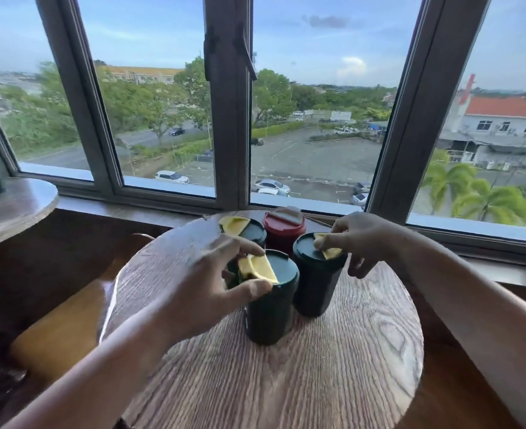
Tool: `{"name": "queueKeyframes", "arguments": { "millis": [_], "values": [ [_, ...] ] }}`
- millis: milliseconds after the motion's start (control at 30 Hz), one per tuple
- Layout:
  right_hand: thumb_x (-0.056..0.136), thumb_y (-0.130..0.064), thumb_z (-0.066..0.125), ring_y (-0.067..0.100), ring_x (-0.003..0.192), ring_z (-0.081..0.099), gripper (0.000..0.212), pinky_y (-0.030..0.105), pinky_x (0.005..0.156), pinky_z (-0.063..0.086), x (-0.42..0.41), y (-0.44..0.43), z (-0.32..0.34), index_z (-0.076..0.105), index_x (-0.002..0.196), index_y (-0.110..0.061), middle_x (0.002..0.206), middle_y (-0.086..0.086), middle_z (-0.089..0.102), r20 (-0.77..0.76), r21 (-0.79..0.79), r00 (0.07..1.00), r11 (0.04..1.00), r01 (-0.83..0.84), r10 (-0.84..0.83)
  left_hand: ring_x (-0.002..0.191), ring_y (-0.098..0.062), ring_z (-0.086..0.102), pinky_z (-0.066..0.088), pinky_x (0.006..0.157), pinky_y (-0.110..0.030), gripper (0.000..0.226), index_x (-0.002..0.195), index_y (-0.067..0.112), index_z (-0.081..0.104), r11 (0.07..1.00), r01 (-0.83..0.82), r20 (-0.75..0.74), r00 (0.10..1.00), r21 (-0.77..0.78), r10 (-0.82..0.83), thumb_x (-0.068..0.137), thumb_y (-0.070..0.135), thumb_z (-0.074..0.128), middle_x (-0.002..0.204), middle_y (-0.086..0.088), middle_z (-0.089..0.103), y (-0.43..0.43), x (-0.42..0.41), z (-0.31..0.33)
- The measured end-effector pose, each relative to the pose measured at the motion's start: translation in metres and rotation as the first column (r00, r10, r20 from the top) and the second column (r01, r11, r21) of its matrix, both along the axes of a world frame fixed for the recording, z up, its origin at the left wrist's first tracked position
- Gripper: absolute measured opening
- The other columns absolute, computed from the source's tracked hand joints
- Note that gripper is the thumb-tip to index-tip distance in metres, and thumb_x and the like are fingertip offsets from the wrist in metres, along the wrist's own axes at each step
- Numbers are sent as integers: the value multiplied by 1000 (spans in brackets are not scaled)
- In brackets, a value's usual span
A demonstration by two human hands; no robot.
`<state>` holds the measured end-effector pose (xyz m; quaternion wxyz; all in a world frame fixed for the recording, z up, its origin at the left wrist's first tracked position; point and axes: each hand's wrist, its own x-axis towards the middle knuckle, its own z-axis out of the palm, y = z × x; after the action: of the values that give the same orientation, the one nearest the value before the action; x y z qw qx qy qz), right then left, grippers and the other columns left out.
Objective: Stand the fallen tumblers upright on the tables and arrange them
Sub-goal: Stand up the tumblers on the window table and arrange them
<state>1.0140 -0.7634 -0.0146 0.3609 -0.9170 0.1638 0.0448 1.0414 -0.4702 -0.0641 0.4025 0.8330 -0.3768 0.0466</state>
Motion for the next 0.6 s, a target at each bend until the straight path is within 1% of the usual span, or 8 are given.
{"name": "queueKeyframes", "arguments": {
  "millis": [67,133,200,300,367,433,500,600],
  "values": [
    [86,-47,78,27,59,76,42,34,54,61,2,-3,3,67,98,-8,90,19,73,-16,-32,999,998,-53,52,128,-1,50,53,100,-37,47,120,45,60,999,11,-26,1000,37,-10,76,56,71,138,24,50,-1,-7,-13],
    [88,-50,74,28,62,77,46,32,52,59,6,-8,7,67,100,-6,92,18,73,-22,-74,996,994,-84,83,128,-6,52,54,100,-41,50,122,48,57,998,-51,-15,999,26,52,75,49,73,141,21,49,-3,-12,-24],
    [88,-55,71,26,66,76,51,32,52,59,14,-15,12,67,103,-6,93,14,74,28,-158,994,982,-100,105,118,-4,58,58,93,-37,49,119,49,57,992,-126,16,992,-22,126,74,48,76,130,21,57,-7,-21,-28],
    [87,-57,71,18,67,72,45,31,55,58,37,-24,19,69,103,-15,92,7,76,272,-299,945,949,-100,185,109,5,58,56,85,-25,48,112,49,56,965,-256,108,959,-65,262,71,54,81,120,29,57,-16,-36,-33],
    [88,-49,74,11,73,66,42,27,57,52,61,-24,17,70,115,-17,107,7,76,352,-310,891,934,-179,288,106,5,58,56,83,-24,46,109,47,56,938,-331,142,929,-100,342,71,54,83,119,24,58,-24,-45,-37],
    [90,-39,76,19,88,69,47,28,61,55,91,-21,12,65,129,-17,121,11,72,274,-218,896,930,-296,350,104,2,58,55,81,-24,45,106,47,56,914,-382,158,903,-134,401,71,52,84,118,16,59,-33,-53,-40],
    [92,-31,75,31,101,70,47,38,68,62,114,-16,7,61,135,-18,126,15,68,93,-76,926,930,-359,365,102,-2,57,47,79,-18,46,105,48,56,889,-434,176,873,-143,454,69,53,84,115,13,58,-41,-57,-41],
    [96,-23,71,42,106,71,30,47,81,64,128,-16,7,65,124,-16,122,17,69,-64,68,894,896,-439,443,102,-10,57,44,79,-19,47,106,45,59,859,-491,196,836,-148,512,68,55,84,112,12,55,-51,-57,-41]
  ]
}}
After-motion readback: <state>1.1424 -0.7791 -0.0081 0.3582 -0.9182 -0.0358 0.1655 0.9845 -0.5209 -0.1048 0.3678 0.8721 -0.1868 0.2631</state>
